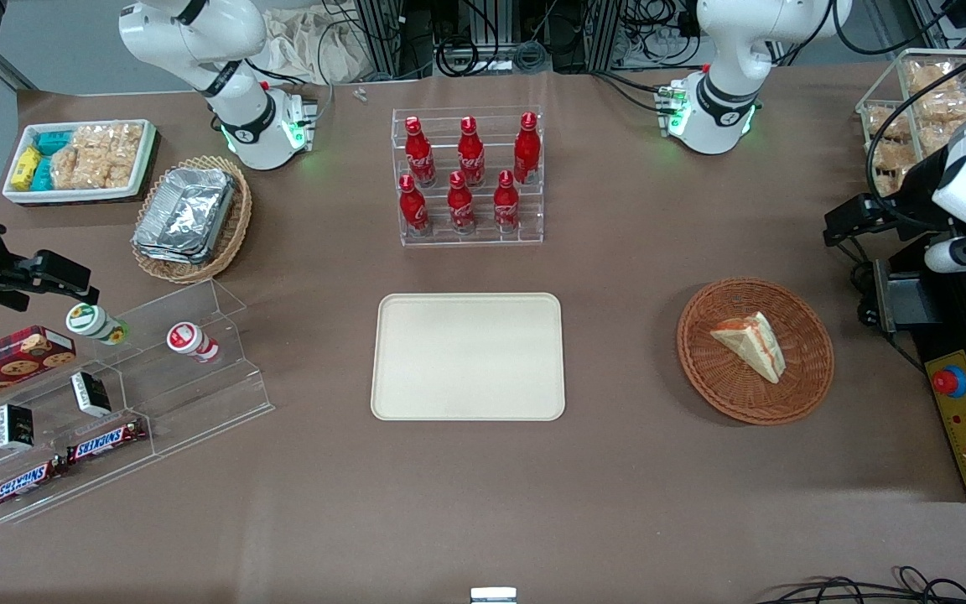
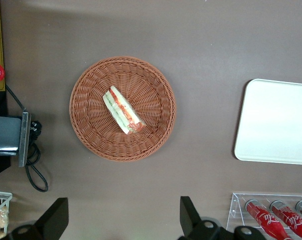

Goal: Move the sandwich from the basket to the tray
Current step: 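Move the left gripper down over the wrapped sandwich in the wicker basket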

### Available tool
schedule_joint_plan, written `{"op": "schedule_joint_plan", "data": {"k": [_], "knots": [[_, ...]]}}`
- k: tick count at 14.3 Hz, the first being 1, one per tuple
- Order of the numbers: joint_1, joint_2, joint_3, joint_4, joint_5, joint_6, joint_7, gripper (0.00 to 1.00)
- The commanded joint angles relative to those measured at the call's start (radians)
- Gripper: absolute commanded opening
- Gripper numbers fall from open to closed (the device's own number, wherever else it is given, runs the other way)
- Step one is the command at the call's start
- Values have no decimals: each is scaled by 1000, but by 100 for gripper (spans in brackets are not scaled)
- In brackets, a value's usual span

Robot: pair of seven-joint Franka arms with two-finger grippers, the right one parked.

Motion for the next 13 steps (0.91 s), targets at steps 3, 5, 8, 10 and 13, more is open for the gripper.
{"op": "schedule_joint_plan", "data": {"k": [3,5,8,10,13], "knots": [[-10,5,4,6,24,-11,-28,100],[-7,18,6,1,25,-12,-33,100],[4,70,15,1,6,-14,-83,100],[15,112,15,-3,4,-11,-166,100],[18,169,15,-48,-4,43,-238,100]]}}
